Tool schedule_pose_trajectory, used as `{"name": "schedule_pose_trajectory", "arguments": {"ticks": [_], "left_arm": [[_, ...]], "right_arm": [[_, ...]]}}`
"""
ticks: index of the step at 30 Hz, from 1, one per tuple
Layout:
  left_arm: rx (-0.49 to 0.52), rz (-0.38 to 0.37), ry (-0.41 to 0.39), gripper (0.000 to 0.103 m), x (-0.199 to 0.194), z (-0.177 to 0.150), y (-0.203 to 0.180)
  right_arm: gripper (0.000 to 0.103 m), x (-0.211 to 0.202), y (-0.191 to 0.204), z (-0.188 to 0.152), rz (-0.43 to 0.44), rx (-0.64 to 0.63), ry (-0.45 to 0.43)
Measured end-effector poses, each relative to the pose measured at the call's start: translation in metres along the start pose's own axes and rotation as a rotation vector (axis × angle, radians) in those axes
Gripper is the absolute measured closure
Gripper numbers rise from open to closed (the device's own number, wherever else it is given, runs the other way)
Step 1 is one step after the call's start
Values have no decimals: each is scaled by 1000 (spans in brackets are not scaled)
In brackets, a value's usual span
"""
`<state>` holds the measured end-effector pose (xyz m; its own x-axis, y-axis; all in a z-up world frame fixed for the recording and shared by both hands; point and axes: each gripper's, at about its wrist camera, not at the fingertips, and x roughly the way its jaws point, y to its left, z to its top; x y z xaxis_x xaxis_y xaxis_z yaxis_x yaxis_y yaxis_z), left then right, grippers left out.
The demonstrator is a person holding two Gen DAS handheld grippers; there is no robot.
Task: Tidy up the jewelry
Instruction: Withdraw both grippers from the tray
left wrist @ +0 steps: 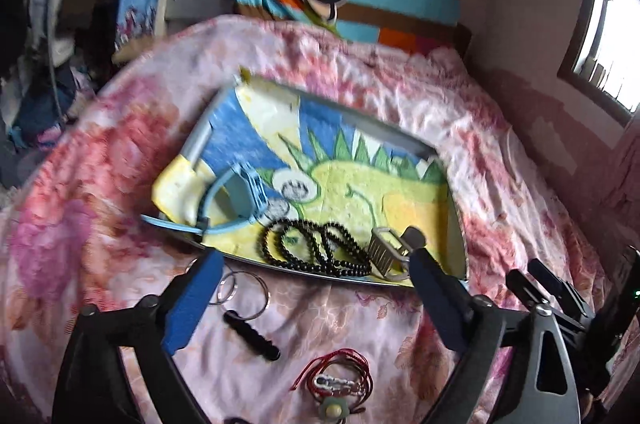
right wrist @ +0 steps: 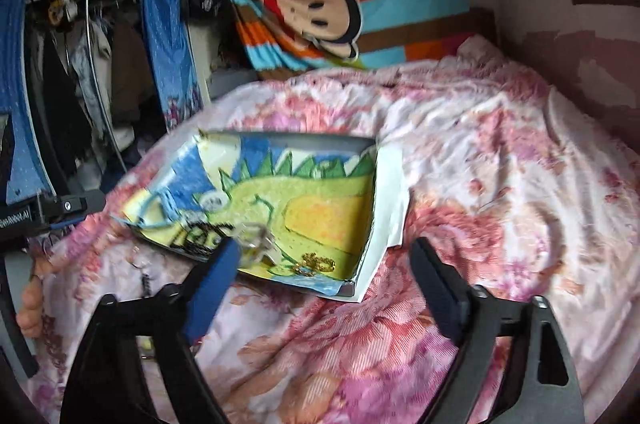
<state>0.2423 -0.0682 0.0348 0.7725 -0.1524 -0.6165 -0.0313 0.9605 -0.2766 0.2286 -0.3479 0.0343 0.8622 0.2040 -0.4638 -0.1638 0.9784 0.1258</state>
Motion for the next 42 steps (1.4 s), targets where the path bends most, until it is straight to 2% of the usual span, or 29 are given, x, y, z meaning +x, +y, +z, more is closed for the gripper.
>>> {"name": "schedule_pose_trajectory", "arguments": {"ticks": [4, 11, 17, 21, 27, 33, 37, 42], "left_arm": [[30, -1, -89, 2, -34, -10, -1], [68, -34, -207, 0, -86, -44, 7], [79, -51, -258, 0, -116, -73, 20], [123, -43, -270, 0, -130, -91, 27], [130, -60, -213, 0, -129, -118, 46], [85, -65, -66, 0, -110, -135, 70], [71, -62, -28, 0, -105, -138, 74], [106, -27, 12, 0, -97, -143, 71]], "right_arm": [[8, -39, 10, -3, -16, -25, -89], [2, -89, 42, -14, -2, -92, -184], [2, -118, 56, -34, 33, -73, -195], [2, -128, 62, -51, 46, -66, -166], [2, -126, 74, -79, 51, -77, -80], [2, -112, 85, -103, 48, -104, 11], [2, -102, 88, -110, 40, -125, 56], [2, -91, 89, -114, 9, -125, 111]]}}
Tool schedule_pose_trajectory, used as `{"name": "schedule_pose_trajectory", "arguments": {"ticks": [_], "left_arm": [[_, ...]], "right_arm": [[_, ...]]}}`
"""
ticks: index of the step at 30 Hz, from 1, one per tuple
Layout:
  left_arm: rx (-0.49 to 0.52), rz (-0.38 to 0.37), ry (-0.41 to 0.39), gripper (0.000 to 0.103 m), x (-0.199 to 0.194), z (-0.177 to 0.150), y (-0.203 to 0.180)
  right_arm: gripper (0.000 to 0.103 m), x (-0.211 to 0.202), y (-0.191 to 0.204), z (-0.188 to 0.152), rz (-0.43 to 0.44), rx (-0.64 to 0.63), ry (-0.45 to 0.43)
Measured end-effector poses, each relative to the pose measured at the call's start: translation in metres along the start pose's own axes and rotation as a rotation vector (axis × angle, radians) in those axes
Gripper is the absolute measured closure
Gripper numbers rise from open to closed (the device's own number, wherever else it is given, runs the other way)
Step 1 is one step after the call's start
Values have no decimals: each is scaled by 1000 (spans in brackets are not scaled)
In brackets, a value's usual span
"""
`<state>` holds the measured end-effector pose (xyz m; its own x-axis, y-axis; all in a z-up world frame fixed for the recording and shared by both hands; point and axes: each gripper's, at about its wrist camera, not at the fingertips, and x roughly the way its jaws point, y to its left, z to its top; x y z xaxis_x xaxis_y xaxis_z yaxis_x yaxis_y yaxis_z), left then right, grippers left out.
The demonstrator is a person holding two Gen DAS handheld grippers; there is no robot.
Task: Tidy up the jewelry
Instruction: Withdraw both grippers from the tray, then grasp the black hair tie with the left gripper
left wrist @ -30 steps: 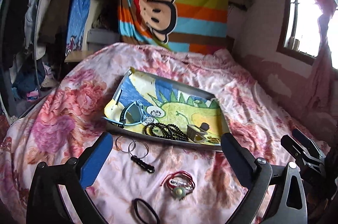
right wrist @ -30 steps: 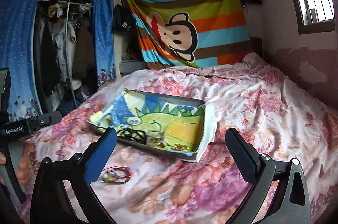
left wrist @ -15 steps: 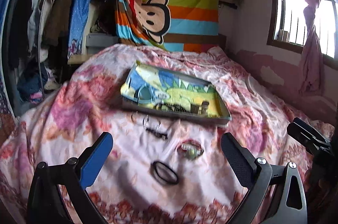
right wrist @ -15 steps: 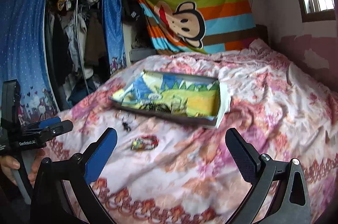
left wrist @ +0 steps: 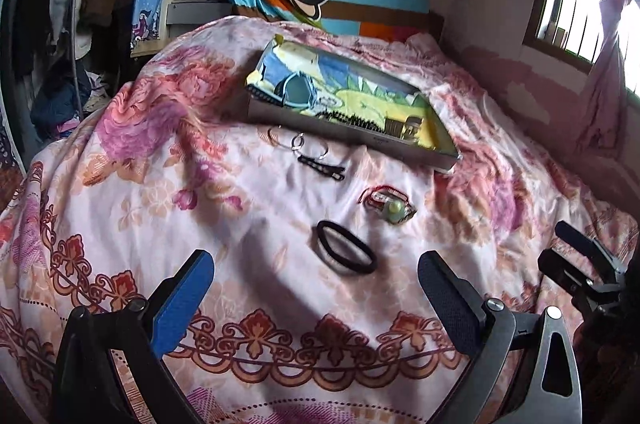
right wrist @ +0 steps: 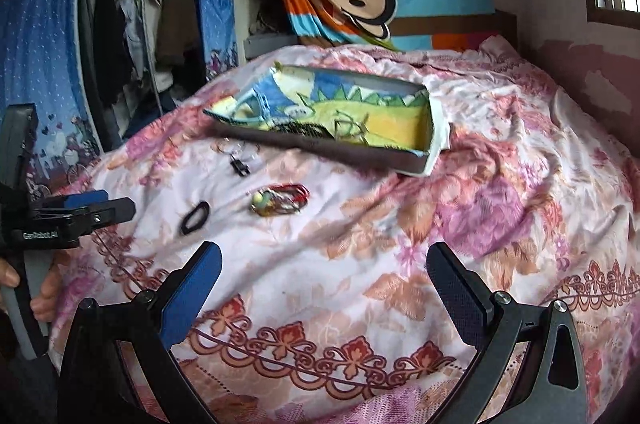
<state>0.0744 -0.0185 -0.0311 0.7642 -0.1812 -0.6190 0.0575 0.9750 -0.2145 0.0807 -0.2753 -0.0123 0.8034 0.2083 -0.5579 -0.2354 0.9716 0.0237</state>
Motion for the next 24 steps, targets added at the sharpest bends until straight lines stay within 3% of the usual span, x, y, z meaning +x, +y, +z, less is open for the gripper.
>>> {"name": "schedule_pose_trajectory", "arguments": {"ticks": [13, 24], "left_arm": [[-6, 8, 77, 0, 18, -1, 4], [40, -68, 118, 4, 34, 6, -5]], "right_arm": [[2, 15, -7, 1, -34, 21, 76], [3, 39, -33, 23, 101, 80, 105]]}}
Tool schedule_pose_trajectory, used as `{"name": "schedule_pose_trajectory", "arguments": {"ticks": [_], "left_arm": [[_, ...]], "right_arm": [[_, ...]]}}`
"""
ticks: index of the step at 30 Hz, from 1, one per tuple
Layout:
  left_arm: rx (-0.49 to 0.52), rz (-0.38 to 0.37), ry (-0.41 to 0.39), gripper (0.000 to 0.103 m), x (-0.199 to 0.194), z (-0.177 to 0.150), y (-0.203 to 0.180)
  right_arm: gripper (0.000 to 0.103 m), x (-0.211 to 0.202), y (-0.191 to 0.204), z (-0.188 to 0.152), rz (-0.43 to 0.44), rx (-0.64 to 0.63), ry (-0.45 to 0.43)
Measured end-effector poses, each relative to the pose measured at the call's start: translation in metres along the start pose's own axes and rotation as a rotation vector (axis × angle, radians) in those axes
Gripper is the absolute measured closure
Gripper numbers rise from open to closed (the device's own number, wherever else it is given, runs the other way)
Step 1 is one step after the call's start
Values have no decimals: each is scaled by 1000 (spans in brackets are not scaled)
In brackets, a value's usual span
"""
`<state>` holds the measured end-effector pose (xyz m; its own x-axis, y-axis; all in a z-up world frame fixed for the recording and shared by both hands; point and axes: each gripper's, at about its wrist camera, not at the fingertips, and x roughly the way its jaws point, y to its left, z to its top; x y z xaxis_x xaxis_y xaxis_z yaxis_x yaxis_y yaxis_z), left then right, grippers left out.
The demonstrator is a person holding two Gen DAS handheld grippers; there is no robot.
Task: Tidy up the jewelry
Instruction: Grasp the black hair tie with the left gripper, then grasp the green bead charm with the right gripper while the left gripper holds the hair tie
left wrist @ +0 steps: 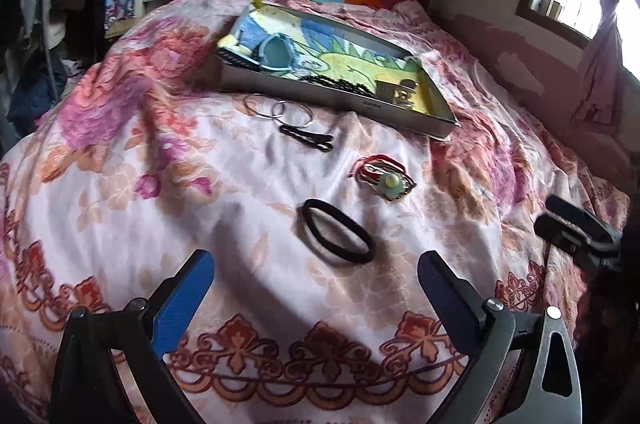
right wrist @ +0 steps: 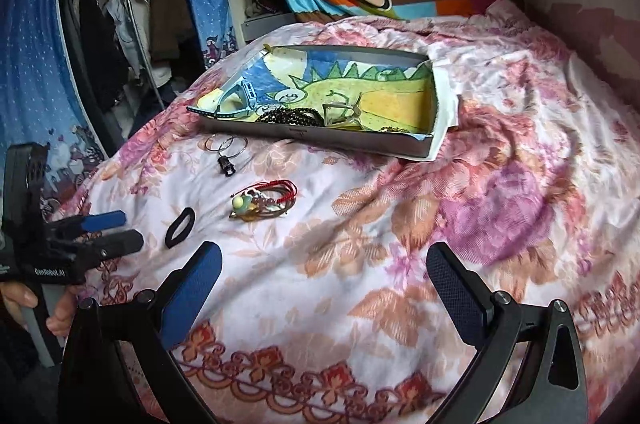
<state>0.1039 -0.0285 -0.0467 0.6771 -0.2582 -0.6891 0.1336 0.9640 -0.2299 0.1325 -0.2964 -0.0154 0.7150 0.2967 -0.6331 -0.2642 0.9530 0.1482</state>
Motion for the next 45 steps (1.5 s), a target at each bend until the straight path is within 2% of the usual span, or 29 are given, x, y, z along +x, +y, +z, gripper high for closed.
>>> {"name": "schedule_pose_trajectory", "arguments": {"ticks": [3, 5, 7, 9, 13, 15, 18, 23, 28, 31, 37, 41, 45], "left_arm": [[22, -35, 16, 13, 7, 5, -4], [41, -54, 41, 21, 15, 8, -7], [53, -65, 73, 28, 24, 10, -10], [63, -76, 106, 38, 32, 11, -11], [63, -88, 152, 47, 41, 10, -11], [58, -86, 155, 56, 43, 10, -9], [30, -57, 164, 73, 47, 10, -2], [-25, -38, 167, 88, 51, 13, 9], [-63, -35, 156, 93, 54, 14, 17], [-83, -31, 143, 94, 53, 13, 20], [-154, -7, 99, 94, 47, 12, 31], [-169, -5, 99, 94, 48, 12, 33], [-161, 2, 97, 94, 48, 12, 32]], "right_arm": [[3, 12, -7, 5, 46, 33, 17], [8, 22, -11, 8, 83, 52, 35], [23, 31, -12, 10, 113, 61, 52], [31, 39, -9, 11, 132, 55, 61], [44, 53, 5, 13, 172, -2, 79], [44, 62, 17, 14, 188, -47, 93], [52, 71, 24, 16, 214, -72, 116], [58, 81, 36, 18, 243, -110, 131], [64, 89, 54, 20, 254, -179, 124], [72, 98, 61, 21, 253, -206, 136], [72, 110, 65, 18, 256, -218, 153], [72, 111, 74, 16, 232, -263, 154], [80, 107, 79, 14, 207, -299, 138]]}}
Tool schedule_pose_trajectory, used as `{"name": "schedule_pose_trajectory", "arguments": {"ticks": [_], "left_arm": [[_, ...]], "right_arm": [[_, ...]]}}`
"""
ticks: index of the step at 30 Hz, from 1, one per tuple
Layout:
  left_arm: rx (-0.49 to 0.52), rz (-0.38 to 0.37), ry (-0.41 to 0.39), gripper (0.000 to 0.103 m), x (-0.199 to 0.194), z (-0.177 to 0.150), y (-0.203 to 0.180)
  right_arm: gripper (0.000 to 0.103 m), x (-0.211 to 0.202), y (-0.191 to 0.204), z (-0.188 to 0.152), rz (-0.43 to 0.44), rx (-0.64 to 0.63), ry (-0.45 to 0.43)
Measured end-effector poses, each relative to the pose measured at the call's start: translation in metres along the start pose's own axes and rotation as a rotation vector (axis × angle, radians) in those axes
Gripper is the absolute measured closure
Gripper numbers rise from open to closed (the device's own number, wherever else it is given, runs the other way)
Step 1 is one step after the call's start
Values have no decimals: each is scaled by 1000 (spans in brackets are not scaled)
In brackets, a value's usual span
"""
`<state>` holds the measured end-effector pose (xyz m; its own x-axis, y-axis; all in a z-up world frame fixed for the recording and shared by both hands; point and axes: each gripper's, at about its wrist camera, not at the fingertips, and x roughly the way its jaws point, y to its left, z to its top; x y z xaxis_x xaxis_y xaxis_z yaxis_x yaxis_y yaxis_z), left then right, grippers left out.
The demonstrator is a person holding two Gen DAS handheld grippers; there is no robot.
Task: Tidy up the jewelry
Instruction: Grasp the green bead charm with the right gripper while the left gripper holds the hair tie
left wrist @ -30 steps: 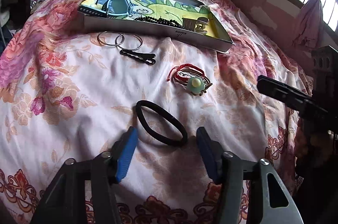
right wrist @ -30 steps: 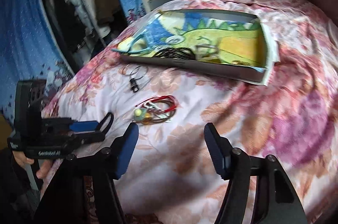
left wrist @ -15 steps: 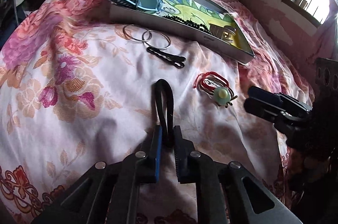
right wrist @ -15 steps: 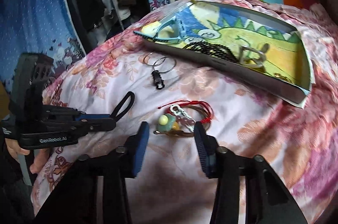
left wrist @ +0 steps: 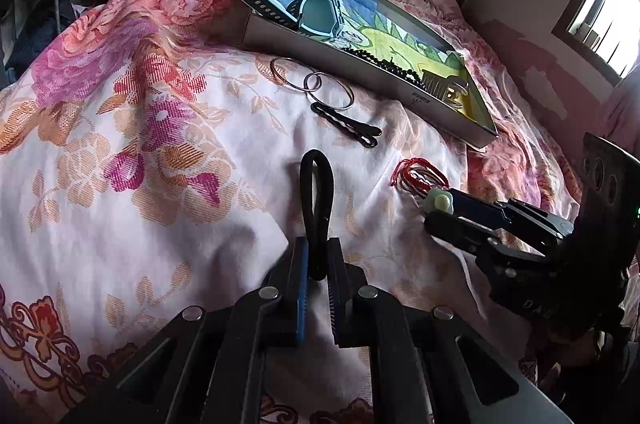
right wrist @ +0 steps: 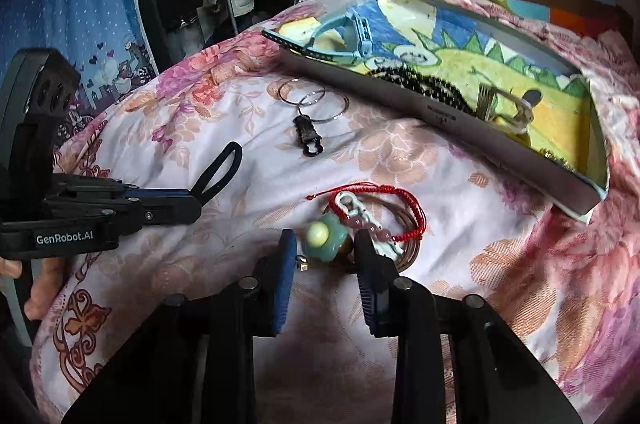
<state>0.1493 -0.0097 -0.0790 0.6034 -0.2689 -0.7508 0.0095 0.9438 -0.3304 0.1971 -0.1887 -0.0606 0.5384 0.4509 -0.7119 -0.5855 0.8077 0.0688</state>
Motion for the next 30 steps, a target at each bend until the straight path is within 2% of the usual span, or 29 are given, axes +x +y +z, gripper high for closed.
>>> {"name": "schedule_pose_trajectory", "arguments": {"ticks": [6, 9, 12, 17, 19, 27, 30], "left_arm": [[11, 14, 3, 94, 0, -1, -3], [19, 21, 1, 94, -1, -1, -5], [21, 22, -2, 94, -1, -1, -5], [31, 23, -3, 94, -1, 0, -7], [34, 23, -3, 94, -1, -1, -7], [46, 14, -29, 94, -8, -1, -10], [77, 3, -59, 94, -14, -2, -16]], "right_arm": [[80, -13, 6, -2, -17, -26, 16], [80, -19, 2, -5, -6, 17, 38], [80, -28, -7, -11, 31, 108, 57], [80, -40, -19, -28, 152, 275, 79], [80, -41, -16, -33, 178, 295, 80], [80, -70, 5, -32, 203, 233, -5], [80, -79, 0, -28, 245, 250, -48]]}}
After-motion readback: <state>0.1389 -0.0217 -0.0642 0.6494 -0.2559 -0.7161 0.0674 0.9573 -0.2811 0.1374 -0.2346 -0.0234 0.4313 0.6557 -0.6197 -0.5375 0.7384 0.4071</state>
